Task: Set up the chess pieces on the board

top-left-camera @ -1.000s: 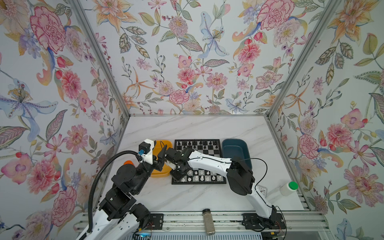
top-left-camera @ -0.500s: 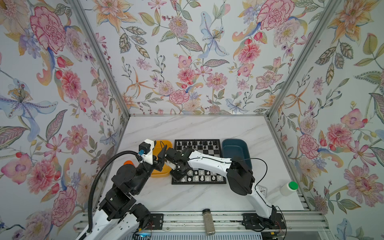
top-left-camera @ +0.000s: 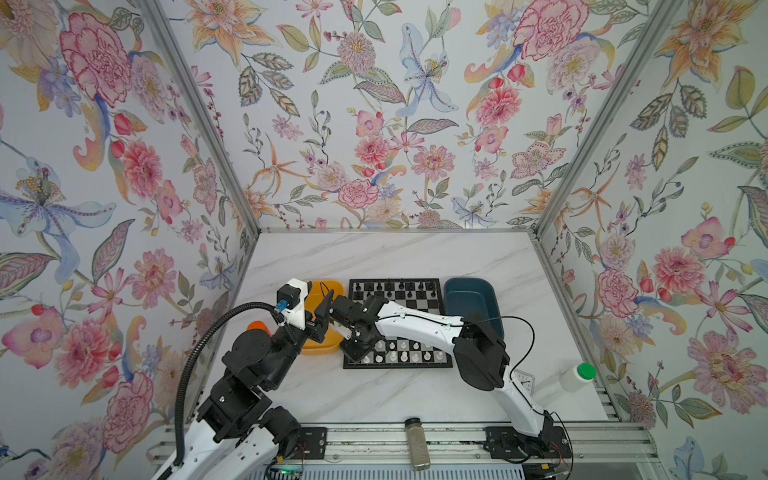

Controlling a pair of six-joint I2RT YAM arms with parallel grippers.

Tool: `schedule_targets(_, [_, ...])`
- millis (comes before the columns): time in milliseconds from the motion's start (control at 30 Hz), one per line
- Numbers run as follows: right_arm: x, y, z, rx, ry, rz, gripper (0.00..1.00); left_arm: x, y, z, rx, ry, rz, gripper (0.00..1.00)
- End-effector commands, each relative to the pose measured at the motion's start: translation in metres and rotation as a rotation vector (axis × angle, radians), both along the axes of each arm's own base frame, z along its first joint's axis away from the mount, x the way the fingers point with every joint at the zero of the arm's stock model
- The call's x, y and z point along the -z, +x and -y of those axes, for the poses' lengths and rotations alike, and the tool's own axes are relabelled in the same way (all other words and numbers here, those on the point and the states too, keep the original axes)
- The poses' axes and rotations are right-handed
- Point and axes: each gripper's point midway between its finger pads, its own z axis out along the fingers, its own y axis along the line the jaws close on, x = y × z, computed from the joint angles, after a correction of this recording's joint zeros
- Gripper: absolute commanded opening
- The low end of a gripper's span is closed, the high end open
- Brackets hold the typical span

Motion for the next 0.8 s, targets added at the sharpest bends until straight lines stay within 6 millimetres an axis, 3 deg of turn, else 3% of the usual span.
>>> schedule_targets(0, [-0.007, 0.003, -0.006, 0.008, 0.021, 0.005, 0.21, 0.000, -0.002, -0.001, -0.007, 0.001, 0.006, 0.53])
schedule_targets(767, [-0.041, 0.007, -0.007, 0.025, 0.076, 0.048, 0.31, 0.000, -0.003, -0.002, -0.009, 0.000, 0.008, 0.53])
